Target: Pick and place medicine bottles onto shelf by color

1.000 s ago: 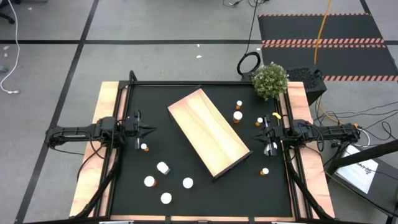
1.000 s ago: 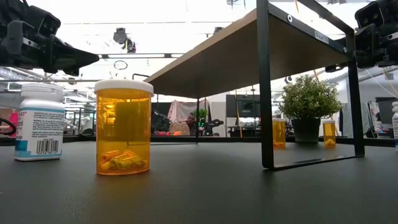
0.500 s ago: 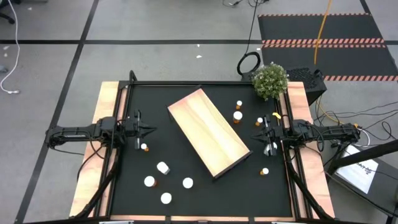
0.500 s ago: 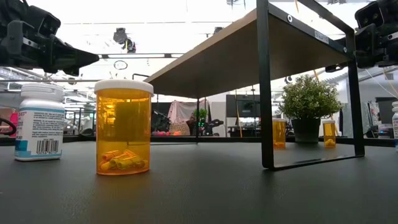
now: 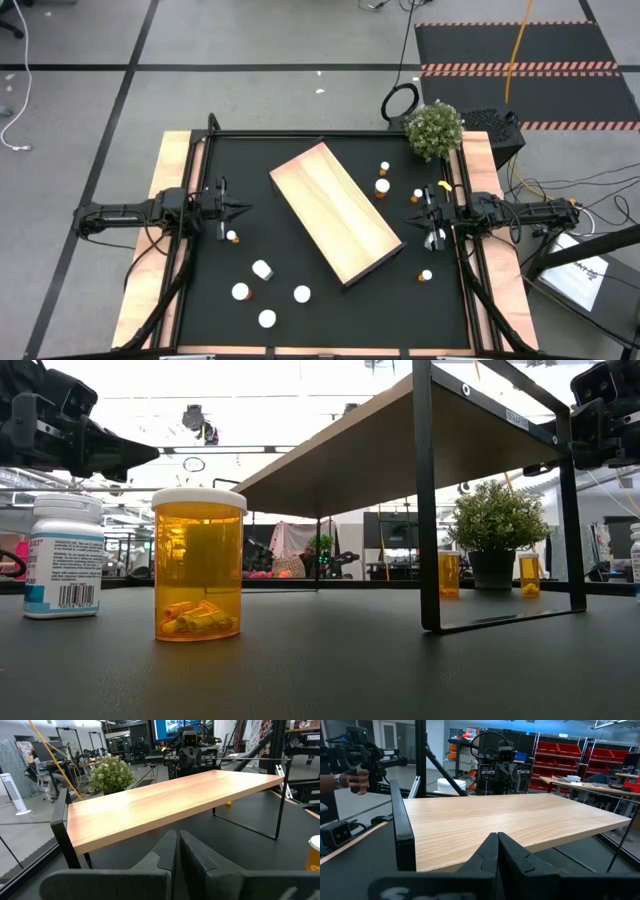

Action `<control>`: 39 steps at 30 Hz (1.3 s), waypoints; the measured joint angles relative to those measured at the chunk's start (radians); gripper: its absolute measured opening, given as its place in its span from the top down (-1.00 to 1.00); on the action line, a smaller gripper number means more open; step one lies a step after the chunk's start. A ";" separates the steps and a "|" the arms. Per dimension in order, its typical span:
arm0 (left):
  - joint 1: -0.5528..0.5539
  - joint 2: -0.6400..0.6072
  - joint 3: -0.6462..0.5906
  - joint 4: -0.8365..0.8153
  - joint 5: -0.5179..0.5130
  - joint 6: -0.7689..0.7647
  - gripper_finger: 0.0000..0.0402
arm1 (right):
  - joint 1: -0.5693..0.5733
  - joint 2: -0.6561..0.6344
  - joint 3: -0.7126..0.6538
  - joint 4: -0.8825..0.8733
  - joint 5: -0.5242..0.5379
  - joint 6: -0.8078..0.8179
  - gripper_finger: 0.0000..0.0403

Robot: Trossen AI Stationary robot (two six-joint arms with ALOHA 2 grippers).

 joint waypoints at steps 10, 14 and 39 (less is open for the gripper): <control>0.000 0.000 0.000 0.000 0.000 0.000 0.87 | 0.000 0.000 0.000 -0.003 0.002 0.009 1.00; 0.000 0.000 0.000 0.001 0.000 0.001 0.87 | 0.000 0.000 0.000 -0.005 0.003 0.041 1.00; -0.022 0.221 0.533 -0.153 0.000 -0.153 0.87 | 0.000 0.001 0.000 -0.008 0.003 0.085 1.00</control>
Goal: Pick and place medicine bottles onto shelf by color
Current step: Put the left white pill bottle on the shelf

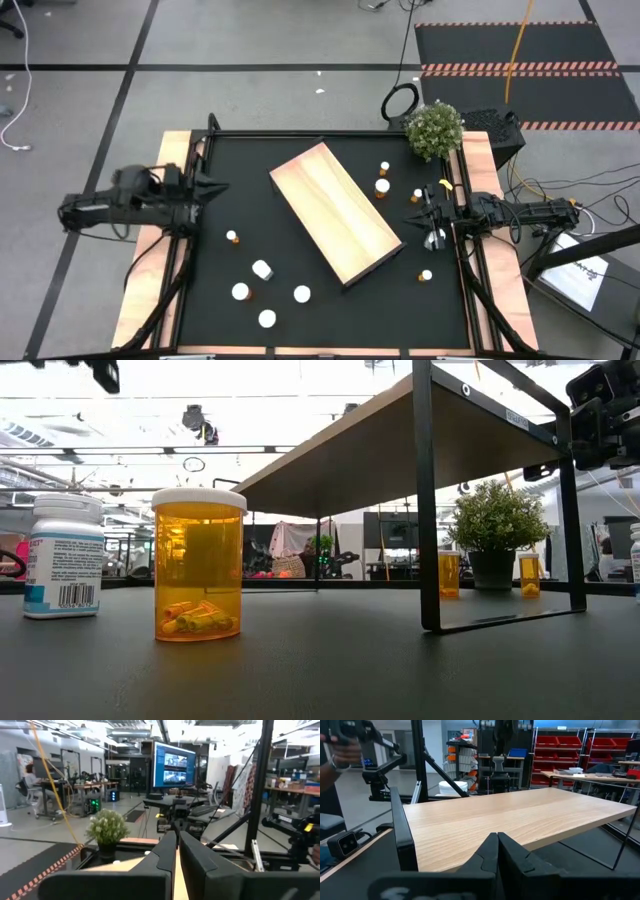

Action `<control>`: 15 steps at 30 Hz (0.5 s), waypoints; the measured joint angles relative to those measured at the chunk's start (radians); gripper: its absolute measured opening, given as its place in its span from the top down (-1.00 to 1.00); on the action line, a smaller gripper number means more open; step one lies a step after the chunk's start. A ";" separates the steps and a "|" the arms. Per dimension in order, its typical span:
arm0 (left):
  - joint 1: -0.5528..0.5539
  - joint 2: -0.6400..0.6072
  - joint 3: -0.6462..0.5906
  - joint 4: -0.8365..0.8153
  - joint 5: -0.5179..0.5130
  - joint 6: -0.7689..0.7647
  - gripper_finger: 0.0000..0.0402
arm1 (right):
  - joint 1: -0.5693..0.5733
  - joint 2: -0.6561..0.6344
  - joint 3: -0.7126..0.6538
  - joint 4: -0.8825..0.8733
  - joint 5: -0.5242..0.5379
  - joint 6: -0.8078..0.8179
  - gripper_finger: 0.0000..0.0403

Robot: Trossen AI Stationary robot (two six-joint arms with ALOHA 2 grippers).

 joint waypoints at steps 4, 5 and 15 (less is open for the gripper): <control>-0.013 0.126 0.200 -0.131 0.000 0.002 0.87 | 0.000 0.000 0.000 0.000 0.000 0.007 1.00; -0.015 0.158 0.249 -0.161 0.000 0.002 0.87 | 0.000 0.000 0.000 0.000 0.000 0.007 1.00; -0.024 0.433 0.683 -0.539 0.001 0.048 0.87 | 0.000 0.000 0.000 0.003 0.000 0.007 1.00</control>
